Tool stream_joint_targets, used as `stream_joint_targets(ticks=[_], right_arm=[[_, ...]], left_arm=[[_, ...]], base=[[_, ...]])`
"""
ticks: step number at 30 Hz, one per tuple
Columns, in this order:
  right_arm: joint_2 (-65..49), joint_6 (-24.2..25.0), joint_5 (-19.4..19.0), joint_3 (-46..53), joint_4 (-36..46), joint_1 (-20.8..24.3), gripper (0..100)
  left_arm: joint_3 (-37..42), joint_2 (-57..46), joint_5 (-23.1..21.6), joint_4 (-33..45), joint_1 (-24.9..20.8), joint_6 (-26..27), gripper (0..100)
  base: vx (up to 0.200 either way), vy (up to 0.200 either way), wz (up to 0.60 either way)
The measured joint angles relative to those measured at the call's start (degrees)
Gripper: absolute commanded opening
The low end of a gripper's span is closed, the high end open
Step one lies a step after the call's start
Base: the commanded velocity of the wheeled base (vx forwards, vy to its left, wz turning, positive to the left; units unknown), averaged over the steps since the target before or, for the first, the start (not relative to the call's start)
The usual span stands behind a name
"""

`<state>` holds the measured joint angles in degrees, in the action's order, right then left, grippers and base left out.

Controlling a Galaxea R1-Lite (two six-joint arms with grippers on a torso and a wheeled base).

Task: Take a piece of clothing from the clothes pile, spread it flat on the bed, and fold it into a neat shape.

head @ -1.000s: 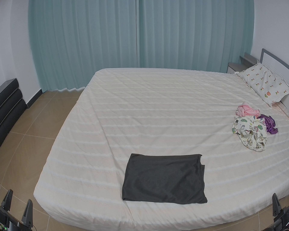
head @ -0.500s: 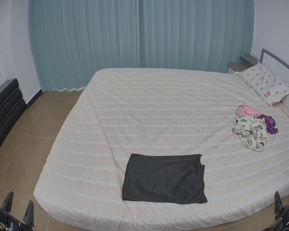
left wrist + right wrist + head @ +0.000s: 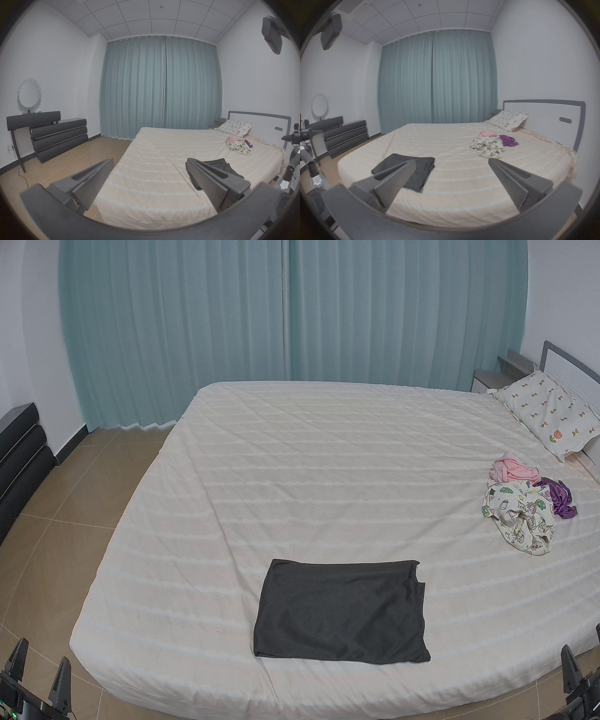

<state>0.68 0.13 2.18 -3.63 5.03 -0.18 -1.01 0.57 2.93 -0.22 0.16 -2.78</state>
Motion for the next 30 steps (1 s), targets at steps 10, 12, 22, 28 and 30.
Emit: stream_joint_targets(ticks=[10,12,22,28,30], right_arm=[[0.0,-3.5,-3.8,1.5,-6.1,0.1,100],[0.0,-1.4,-6.2,2.1,-7.7,0.1,100],[0.1,1.2,-6.5,2.6,-6.0,0.2,100],[0.1,1.2,-6.7,2.6,-5.9,0.2,100],[0.1,1.1,-6.8,2.6,-5.9,0.1,100]], left_arm=[[0.0,0.0,-0.1,0.0,0.0,0.3,100],[0.0,0.1,-0.1,0.0,0.0,0.3,100],[0.0,0.1,-0.1,0.0,0.0,0.3,100],[0.0,0.2,-0.1,0.0,0.0,0.4,100],[0.0,0.2,-0.1,0.0,0.0,0.4,100]], base=[[0.000,0.000,0.00],[0.000,0.000,0.00],[0.000,0.000,0.00],[0.000,0.000,0.00],[0.000,0.000,0.00]])
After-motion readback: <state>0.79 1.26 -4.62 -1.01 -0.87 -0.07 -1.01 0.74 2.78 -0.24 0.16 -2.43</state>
